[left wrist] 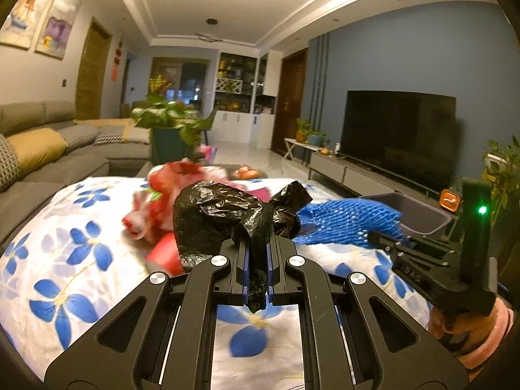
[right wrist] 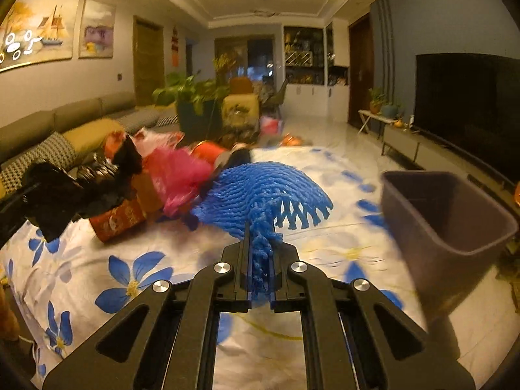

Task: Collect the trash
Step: 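Carry the black bag and blue net to the grey bin and open both tools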

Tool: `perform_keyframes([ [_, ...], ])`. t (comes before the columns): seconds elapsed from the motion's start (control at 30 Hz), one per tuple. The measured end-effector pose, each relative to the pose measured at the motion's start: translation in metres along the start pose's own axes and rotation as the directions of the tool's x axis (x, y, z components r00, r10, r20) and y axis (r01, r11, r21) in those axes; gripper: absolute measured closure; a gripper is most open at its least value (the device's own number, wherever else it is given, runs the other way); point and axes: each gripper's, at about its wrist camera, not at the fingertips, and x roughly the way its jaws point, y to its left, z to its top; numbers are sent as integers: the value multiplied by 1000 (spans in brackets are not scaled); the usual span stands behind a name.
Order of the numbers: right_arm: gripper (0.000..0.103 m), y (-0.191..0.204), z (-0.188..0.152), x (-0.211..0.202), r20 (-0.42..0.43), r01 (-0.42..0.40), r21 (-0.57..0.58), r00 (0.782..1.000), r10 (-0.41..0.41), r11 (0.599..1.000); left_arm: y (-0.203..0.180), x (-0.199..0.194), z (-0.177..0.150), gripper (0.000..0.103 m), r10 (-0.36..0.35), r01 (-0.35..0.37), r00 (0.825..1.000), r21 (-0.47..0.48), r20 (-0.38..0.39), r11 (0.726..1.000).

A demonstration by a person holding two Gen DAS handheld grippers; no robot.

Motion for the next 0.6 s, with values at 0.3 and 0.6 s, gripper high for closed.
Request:
perform_keyframes([
  [0.3,95,-42,9,-30,73,105,55,991,-108,993,-45,20,16,96,-93,93,996,57,5,994],
  [0.6,95,-108,29,-55,141,301,140,937,-320,943,-114,61,46,96,-243,238,970,155,17,959],
])
